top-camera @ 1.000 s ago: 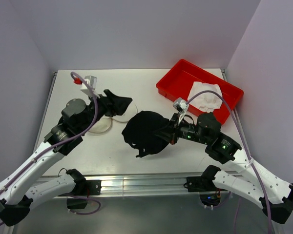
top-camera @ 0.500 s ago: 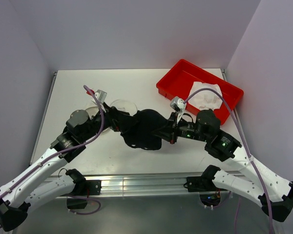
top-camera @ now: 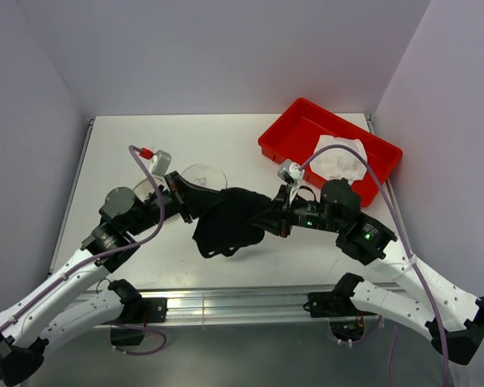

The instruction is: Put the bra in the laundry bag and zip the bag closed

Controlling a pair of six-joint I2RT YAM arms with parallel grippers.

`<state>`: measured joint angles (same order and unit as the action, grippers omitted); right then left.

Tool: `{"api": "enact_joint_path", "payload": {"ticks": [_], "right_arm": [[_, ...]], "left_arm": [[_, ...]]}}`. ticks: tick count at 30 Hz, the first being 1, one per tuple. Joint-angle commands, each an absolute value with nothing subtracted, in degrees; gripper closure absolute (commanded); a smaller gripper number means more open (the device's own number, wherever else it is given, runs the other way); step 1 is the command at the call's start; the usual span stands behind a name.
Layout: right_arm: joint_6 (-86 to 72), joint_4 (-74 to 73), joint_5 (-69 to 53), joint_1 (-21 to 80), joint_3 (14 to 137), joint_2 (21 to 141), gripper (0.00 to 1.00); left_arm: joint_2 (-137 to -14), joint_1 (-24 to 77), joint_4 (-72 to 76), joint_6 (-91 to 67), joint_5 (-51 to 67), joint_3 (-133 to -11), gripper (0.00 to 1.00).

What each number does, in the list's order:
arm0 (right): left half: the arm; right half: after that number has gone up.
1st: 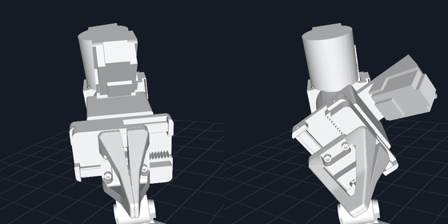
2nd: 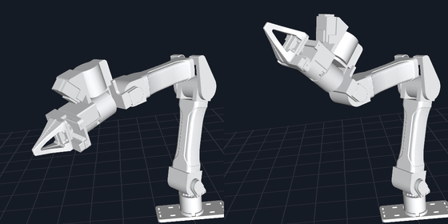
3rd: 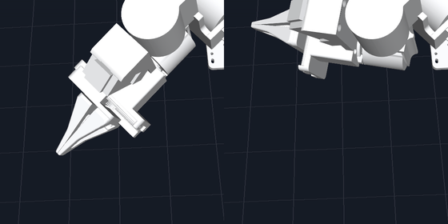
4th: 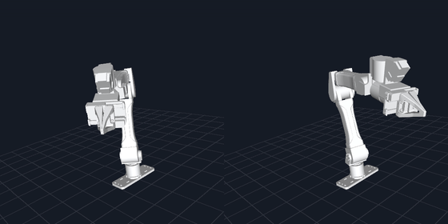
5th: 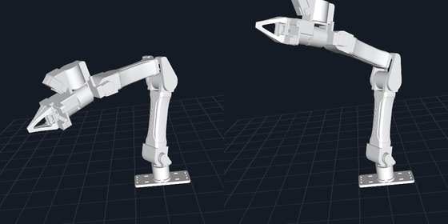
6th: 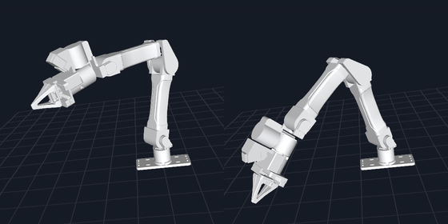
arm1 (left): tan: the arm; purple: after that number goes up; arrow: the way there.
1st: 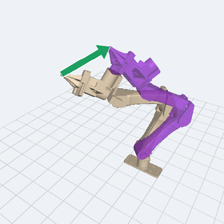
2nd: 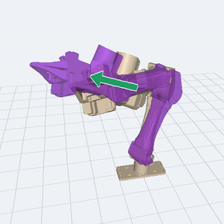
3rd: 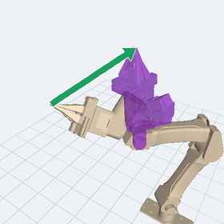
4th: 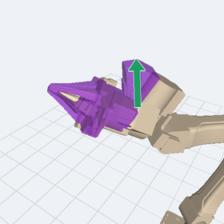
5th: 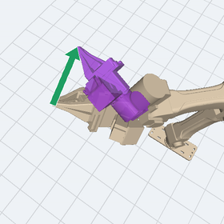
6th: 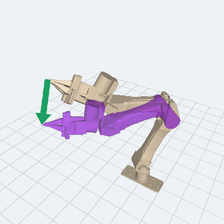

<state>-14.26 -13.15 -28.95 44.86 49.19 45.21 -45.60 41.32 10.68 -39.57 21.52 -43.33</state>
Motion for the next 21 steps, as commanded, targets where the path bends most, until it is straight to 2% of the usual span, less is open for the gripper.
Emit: {"api": "enact_joint_path", "payload": {"ticks": [1, 2, 3, 5, 8, 12, 16, 21], "right_arm": [[-14.41, -12.83, -26.12, 45.26, 52.3, 43.16, 0.78], [-14.41, -13.35, -23.93, 45.26, 52.21, 42.37, 0.53], [-14.24, -14.49, -23.04, 45.26, 52.03, 41.58, 0.43], [-13.97, -14.59, -20.41, 45.18, 51.16, 37.37, 0.29], [-14.06, -13.27, -18.11, 45.18, 51.5, 32.18, 0.17], [-11.35, -10.56, -20.99, 45.18, 55.45, 32.95, 0.11], [-6.07, -11.15, -25.56, 45.18, 63.61, 43.2, 0.08], [0.25, -19.85, -35.67, 45.26, 76.01, 55.35, 0.07]], "left_arm": [[-40.62, 41.31, 13.71, -38.41, 18.74, -43.24, 1.0], [-39.91, 41.31, 13.45, -38.41, 18.11, -42.63, 1.0], [-38.51, 41.31, 13.36, -37.89, 17.84, -42.37, 1.0], [-37.71, 41.31, 13.36, -37.27, 17.93, -41.49, 1.0], [-37.61, 41.31, 13.54, -36.91, 19.5, -41.4, 1.0], [-38.4, 41.31, 14.32, -35.78, 21.88, -41.66, 1.0], [-38.58, 41.4, 13.45, -32.88, 23.55, -42.8, 1.0], [-39.02, 41.31, 13.97, -29.97, 25.92, -43.07, 1.0]]}}
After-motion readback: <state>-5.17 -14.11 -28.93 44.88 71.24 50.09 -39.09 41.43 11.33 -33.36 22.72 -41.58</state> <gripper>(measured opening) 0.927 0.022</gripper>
